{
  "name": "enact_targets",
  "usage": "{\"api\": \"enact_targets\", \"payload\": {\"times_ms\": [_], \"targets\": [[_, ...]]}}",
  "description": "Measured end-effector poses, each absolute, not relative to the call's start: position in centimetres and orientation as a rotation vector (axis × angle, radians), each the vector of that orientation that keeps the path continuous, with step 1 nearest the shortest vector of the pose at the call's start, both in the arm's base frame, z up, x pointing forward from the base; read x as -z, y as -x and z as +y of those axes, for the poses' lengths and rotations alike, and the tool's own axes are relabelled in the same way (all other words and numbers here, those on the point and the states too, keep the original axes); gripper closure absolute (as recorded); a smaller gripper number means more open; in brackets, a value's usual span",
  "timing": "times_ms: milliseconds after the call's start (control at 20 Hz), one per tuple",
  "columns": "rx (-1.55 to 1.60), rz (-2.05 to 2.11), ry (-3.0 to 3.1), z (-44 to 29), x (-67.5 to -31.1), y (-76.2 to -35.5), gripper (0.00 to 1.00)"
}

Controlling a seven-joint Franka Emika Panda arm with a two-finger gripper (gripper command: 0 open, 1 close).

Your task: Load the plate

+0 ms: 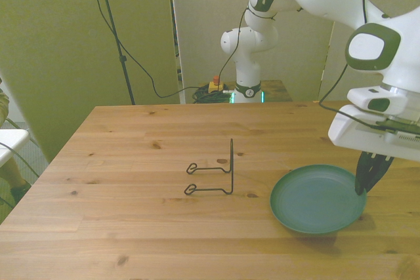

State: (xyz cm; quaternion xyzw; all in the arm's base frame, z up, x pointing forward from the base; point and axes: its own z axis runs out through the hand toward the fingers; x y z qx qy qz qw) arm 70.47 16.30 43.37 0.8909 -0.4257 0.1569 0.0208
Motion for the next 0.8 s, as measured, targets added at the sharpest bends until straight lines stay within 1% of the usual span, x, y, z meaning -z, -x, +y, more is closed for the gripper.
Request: {"api": "enact_targets", "payload": {"times_ms": [200,450,800], "targets": [[-0.544,-1.283,-2.865,16.2,-48.0,-67.3,1.00],[-0.561,-1.167,-3.040,16.4,-54.1,-62.1,1.00],[-0.571,-0.982,-3.232,14.5,-59.3,-56.3,1.00]]}}
